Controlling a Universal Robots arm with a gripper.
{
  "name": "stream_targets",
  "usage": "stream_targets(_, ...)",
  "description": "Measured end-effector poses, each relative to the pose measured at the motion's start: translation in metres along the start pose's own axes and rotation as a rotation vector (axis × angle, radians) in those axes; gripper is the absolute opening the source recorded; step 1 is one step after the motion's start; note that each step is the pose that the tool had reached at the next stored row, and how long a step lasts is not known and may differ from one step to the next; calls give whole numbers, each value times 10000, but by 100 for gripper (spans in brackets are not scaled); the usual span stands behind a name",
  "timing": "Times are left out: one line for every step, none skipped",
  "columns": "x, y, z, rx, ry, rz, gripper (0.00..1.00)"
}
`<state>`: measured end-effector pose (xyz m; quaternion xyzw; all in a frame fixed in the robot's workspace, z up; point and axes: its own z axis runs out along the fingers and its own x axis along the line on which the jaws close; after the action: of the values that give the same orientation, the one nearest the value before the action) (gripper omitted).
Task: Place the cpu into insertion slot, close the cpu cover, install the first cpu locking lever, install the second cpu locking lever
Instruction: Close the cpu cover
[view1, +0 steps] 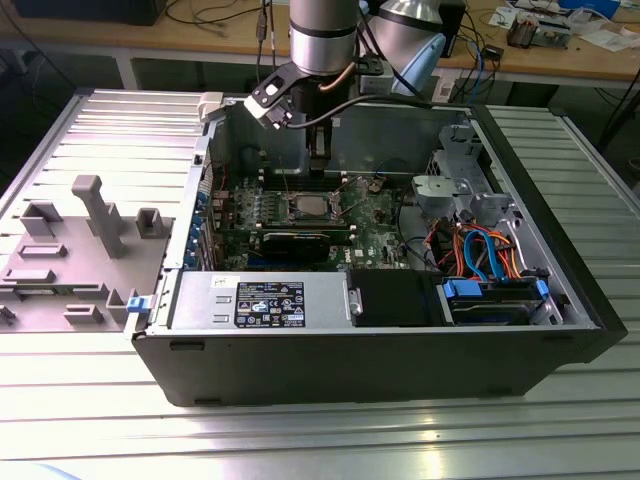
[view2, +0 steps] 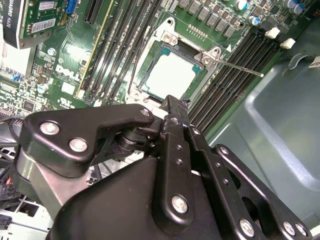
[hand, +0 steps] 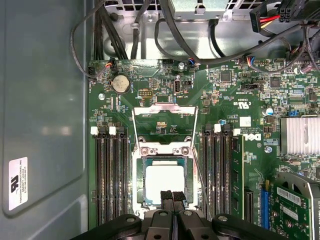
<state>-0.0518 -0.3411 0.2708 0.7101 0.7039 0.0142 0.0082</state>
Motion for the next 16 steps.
stream_targets(0,0,0,1,-1,0,11)
stream_targets(0,0,0,0,-2,0,11)
stream_targets(0,0,0,0,-1,1,11)
stream_targets(0,1,0,0,-1,2,11)
stream_targets(0,2,0,0,-3,1,11)
stream_targets(0,6,0,0,-4,-1,11)
stream_targets(0,10,0,0,-5,-1,11)
stream_targets(1,23,1,17,-8,0,11)
stream_targets(2,35,1,61,-10,1,11)
stream_targets(2,42,1,71,-12,1,11)
stream_targets(2,49,1,73,-12,0,11)
stream_targets(3,57,2,74,-12,1,11)
stream_targets(3,66,2,75,-13,1,11)
stream_targets(5,81,2,76,-12,0,11)
stream_targets(6,89,3,75,-11,1,11)
stream_targets(7,98,3,76,-12,0,11)
